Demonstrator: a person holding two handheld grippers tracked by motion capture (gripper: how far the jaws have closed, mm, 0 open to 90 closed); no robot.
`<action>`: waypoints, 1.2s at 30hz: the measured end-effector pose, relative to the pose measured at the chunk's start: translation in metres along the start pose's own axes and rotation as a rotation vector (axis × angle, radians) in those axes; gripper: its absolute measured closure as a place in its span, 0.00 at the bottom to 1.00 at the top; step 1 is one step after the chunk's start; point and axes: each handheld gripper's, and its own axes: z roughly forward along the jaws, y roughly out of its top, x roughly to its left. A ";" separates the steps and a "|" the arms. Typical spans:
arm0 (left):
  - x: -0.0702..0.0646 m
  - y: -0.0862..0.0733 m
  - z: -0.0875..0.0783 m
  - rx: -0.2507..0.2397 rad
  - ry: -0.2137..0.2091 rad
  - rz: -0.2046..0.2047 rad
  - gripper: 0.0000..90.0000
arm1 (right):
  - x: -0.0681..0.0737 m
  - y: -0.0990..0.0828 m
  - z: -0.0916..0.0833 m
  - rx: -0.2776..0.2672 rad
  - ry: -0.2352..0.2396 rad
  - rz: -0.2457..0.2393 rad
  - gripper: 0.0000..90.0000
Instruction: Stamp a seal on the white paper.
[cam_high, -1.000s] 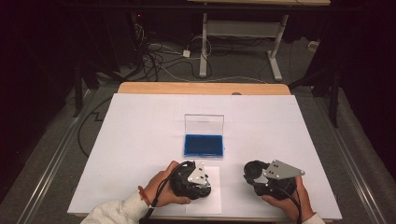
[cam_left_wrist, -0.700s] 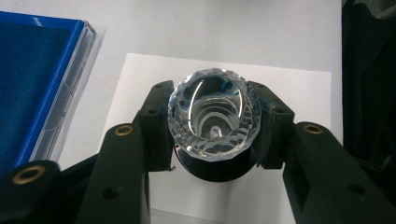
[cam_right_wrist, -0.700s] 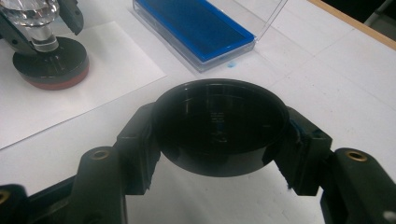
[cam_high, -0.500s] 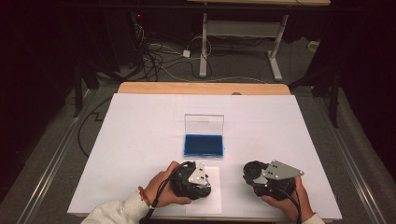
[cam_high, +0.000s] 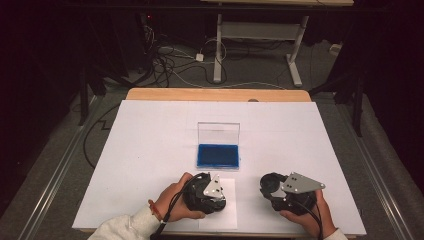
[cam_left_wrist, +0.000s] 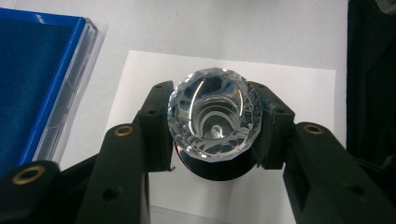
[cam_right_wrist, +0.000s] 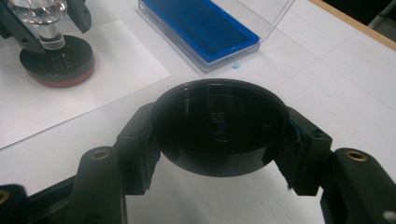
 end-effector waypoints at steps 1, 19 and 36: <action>0.000 0.000 0.000 -0.003 -0.003 -0.003 0.60 | 0.000 0.000 0.000 0.001 0.000 -0.003 0.43; 0.013 -0.001 -0.025 -0.109 0.005 -0.067 0.60 | 0.000 0.001 -0.001 -0.004 -0.001 -0.008 0.43; 0.031 -0.015 -0.043 -0.144 0.051 -0.123 0.61 | -0.001 0.001 -0.002 -0.007 -0.004 -0.004 0.43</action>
